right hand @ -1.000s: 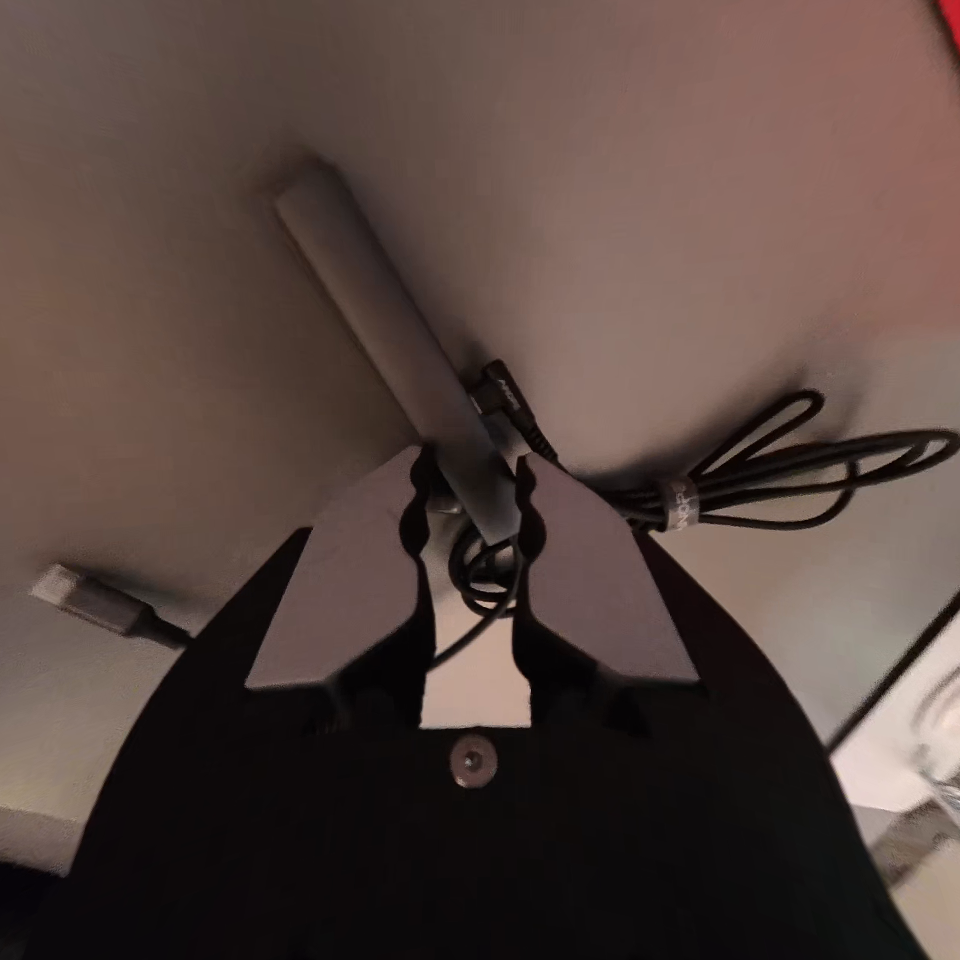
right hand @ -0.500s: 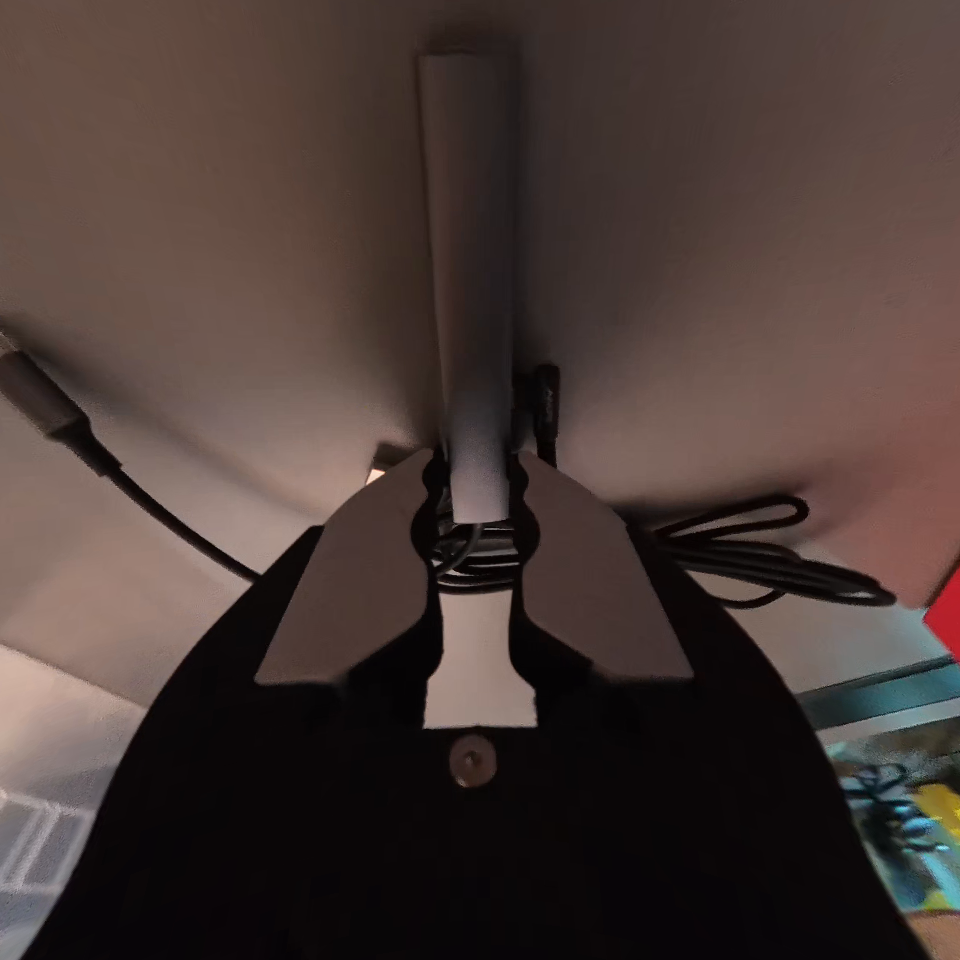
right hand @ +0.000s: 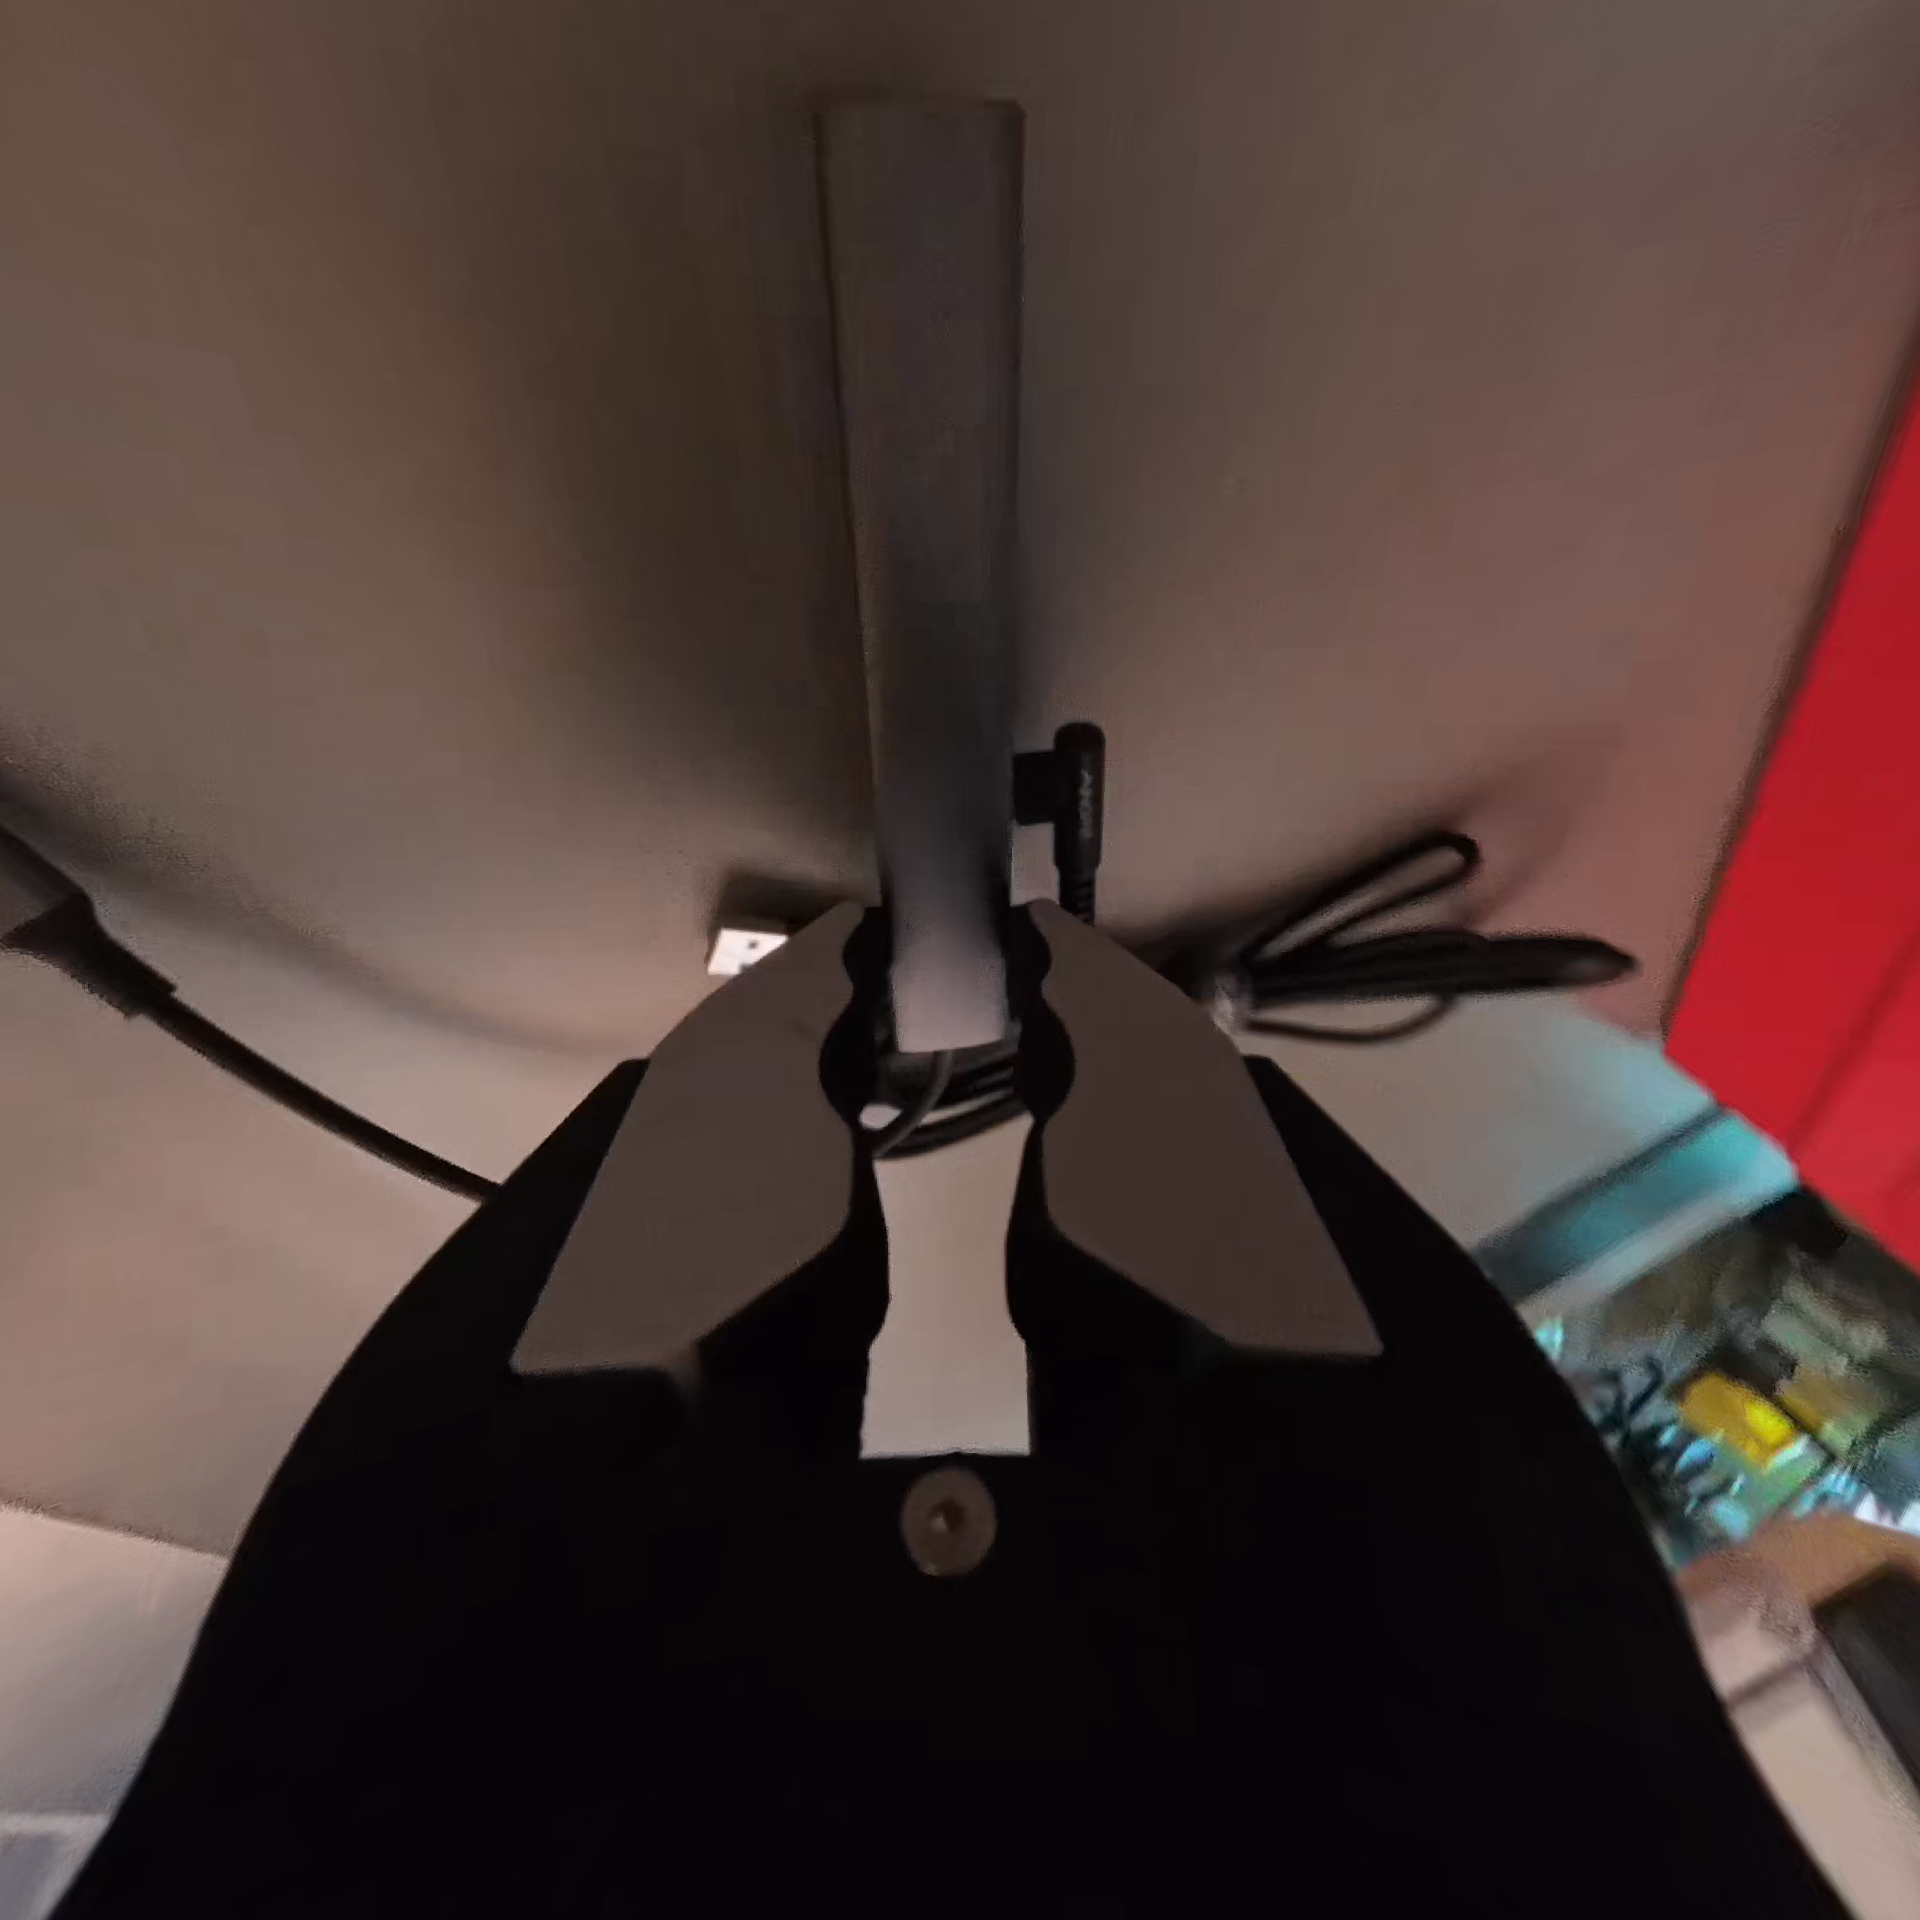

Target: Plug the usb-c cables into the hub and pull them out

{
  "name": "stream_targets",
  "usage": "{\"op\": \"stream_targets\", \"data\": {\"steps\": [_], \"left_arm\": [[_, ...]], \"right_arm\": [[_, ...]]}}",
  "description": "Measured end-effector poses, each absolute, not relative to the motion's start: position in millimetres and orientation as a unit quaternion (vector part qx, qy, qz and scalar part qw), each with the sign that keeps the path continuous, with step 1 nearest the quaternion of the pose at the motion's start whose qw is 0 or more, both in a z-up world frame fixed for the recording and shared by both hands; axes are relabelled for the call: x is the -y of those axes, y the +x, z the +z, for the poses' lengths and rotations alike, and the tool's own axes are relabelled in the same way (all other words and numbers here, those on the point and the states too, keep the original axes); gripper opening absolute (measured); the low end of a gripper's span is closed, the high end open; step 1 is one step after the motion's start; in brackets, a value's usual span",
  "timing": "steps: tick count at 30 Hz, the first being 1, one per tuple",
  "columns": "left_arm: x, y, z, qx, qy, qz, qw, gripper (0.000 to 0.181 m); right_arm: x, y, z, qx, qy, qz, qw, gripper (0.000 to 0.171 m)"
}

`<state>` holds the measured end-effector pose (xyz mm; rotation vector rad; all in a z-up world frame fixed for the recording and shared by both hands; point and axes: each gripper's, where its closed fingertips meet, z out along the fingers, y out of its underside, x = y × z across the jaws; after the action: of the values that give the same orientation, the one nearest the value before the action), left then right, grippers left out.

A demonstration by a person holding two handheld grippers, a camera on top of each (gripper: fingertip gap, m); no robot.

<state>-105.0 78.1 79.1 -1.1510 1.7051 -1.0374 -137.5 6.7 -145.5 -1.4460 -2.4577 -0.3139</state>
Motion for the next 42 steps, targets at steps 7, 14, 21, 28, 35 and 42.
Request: {"op": "stream_targets", "data": {"steps": [7,14,21,28,35,42], "left_arm": [[-13,-137,74,-0.758,-0.288,-0.518,0.272,0.01],[32,-181,51,-0.81,-0.162,-0.547,0.136,0.01],[35,-176,33,-0.816,-0.146,-0.546,0.119,0.01],[29,-163,25,-0.818,-0.168,-0.536,0.121,0.01],[44,-174,45,-0.822,-0.157,-0.529,0.14,0.01],[43,-190,63,-0.824,-0.147,-0.518,0.175,0.01]], "right_arm": [[7,-112,-83,0.737,-0.585,-0.222,0.258,0.023],[16,-108,-31,0.695,-0.572,-0.249,0.356,0.023],[23,-87,-22,0.678,-0.573,-0.234,0.396,0.023],[24,-88,-19,0.681,-0.569,-0.223,0.403,0.023],[8,-101,6,0.7,-0.512,-0.315,0.387,0.023],[-12,-121,35,0.674,-0.476,-0.345,0.446,0.023]]}}
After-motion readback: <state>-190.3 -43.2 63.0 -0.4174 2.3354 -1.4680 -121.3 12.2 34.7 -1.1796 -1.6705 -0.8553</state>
